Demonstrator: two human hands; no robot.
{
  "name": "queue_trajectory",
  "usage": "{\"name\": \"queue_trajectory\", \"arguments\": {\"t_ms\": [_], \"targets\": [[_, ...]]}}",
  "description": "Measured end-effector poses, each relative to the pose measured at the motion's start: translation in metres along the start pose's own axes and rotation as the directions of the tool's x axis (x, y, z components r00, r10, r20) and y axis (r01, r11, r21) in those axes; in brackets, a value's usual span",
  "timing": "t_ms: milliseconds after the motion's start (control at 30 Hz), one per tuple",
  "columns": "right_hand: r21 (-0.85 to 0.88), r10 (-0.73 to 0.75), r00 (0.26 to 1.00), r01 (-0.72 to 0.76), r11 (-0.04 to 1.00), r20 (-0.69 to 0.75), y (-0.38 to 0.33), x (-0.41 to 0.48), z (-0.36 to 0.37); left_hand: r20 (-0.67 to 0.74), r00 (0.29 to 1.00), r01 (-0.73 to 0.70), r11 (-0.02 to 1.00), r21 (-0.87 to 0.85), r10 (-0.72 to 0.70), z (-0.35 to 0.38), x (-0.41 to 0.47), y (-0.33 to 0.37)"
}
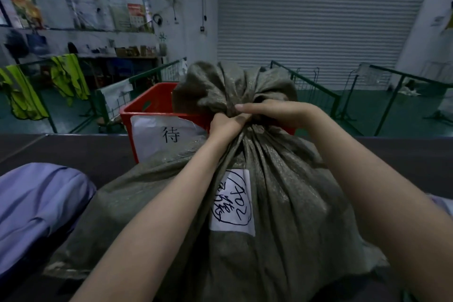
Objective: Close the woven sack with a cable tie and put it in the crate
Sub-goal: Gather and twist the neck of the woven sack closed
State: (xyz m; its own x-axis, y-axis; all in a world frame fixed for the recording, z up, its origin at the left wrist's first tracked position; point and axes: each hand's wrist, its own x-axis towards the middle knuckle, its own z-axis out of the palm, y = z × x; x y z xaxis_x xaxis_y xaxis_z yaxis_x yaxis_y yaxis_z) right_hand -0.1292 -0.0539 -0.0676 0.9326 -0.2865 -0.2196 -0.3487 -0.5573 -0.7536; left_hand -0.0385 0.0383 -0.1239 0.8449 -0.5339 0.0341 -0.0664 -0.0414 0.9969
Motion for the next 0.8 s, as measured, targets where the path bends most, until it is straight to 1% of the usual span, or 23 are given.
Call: {"name": "queue_trajectory", "arguments": {"t_ms": [33,100,167,233,267,300,333,367,400,433,533,600,733,800], "targets": [[-0.088,0.038,0.999,-0.037,0.995,0.015,0.005,-0.007,-0.005,-0.016,1.0,0.018,1.0,0.01,-0.018,-0.001,-0.004,0.003],[-0.254,0.126,0.992,-0.126,0.959,-0.018,0.021,-0.02,-0.018,-0.035,0.999,0.016,0.999,0.039,-0.015,-0.001,-0.008,0.009],[-0.26,0.247,0.967,-0.254,0.932,-0.059,0.051,-0.035,-0.027,-0.032,0.999,0.006,0.996,0.09,-0.003,0.001,-0.01,0.014],[-0.167,0.366,0.931,-0.361,0.918,-0.002,0.092,-0.046,-0.029,-0.029,1.0,0.008,0.993,0.119,-0.004,0.003,-0.01,0.015],[-0.068,0.389,0.921,-0.387,0.92,0.023,0.109,-0.049,-0.026,-0.025,1.0,0.011,0.992,0.129,-0.008,0.003,-0.011,0.016],[0.049,0.377,0.926,-0.378,0.925,0.022,0.121,-0.05,-0.02,-0.024,1.0,0.014,0.99,0.143,-0.011,0.004,-0.011,0.016],[0.147,0.366,0.93,-0.359,0.922,-0.03,0.126,-0.052,-0.014,-0.027,1.0,0.017,0.988,0.155,-0.013,0.005,-0.012,0.016],[0.218,0.359,0.927,-0.33,0.918,-0.11,0.13,-0.049,-0.011,-0.033,0.999,0.017,0.985,0.174,-0.012,0.004,-0.012,0.018],[0.244,0.357,0.919,-0.312,0.918,-0.17,0.13,-0.048,-0.008,-0.039,0.999,0.013,0.981,0.192,-0.006,0.004,-0.012,0.019],[0.249,0.358,0.916,-0.309,0.918,-0.182,0.131,-0.045,-0.008,-0.053,0.999,0.01,0.977,0.212,0.002,0.005,-0.014,0.021],[0.26,0.361,0.923,-0.318,0.912,-0.136,0.132,-0.041,-0.008,-0.058,0.998,-0.007,0.955,0.295,0.025,0.008,-0.017,0.03],[0.276,0.345,0.929,-0.299,0.913,-0.136,0.135,-0.044,-0.01,-0.05,0.998,-0.02,0.928,0.372,0.042,0.013,-0.019,0.04],[0.349,0.344,0.933,-0.287,0.892,-0.111,0.154,-0.059,-0.006,0.004,0.992,-0.107,0.819,0.564,0.127,0.036,-0.025,0.062],[0.438,0.347,0.935,-0.283,0.853,-0.07,0.167,-0.067,0.0,0.065,0.985,-0.163,0.745,0.647,0.16,0.052,-0.031,0.074]]}}
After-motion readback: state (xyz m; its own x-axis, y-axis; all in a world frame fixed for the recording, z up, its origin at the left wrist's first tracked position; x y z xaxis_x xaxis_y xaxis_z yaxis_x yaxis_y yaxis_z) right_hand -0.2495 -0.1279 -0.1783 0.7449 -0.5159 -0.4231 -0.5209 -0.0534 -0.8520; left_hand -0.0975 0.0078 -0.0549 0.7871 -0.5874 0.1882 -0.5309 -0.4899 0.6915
